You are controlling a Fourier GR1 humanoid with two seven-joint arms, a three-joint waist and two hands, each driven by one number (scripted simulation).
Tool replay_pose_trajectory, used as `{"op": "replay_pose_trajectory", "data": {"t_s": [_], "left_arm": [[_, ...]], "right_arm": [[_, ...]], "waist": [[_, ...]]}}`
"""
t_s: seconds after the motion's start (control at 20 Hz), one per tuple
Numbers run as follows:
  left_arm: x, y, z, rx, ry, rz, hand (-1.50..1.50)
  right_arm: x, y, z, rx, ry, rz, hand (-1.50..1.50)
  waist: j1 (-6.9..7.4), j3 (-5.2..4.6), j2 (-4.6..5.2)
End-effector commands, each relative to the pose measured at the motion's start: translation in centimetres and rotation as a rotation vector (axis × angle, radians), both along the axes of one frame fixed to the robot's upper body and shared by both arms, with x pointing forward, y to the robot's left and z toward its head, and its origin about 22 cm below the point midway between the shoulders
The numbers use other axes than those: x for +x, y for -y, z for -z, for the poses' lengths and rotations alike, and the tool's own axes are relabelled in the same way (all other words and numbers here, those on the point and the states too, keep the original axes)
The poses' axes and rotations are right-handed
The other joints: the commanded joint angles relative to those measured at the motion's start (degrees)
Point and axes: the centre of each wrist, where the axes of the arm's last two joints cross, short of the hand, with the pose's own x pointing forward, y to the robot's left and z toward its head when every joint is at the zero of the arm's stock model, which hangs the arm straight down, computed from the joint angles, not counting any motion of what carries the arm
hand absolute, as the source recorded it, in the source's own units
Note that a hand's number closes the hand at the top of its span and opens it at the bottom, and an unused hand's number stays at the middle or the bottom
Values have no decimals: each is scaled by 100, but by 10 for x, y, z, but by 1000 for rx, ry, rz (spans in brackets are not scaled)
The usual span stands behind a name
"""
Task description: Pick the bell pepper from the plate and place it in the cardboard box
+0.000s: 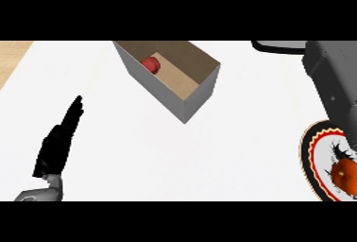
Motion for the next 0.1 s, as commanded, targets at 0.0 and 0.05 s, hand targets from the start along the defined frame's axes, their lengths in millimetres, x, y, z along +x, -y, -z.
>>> {"op": "replay_pose_trajectory", "data": {"t_s": [0.0,0.05], "left_arm": [[-3,1,-4,-2,-3,0,0],[-13,-4,0,11,-8,-2,0]], "right_arm": [[-9,55,-18,-7,15,-24,-150],[-17,73,-5,-3,21,-27,-150]], "waist": [[4,3,-13],[48,7,0]]}}
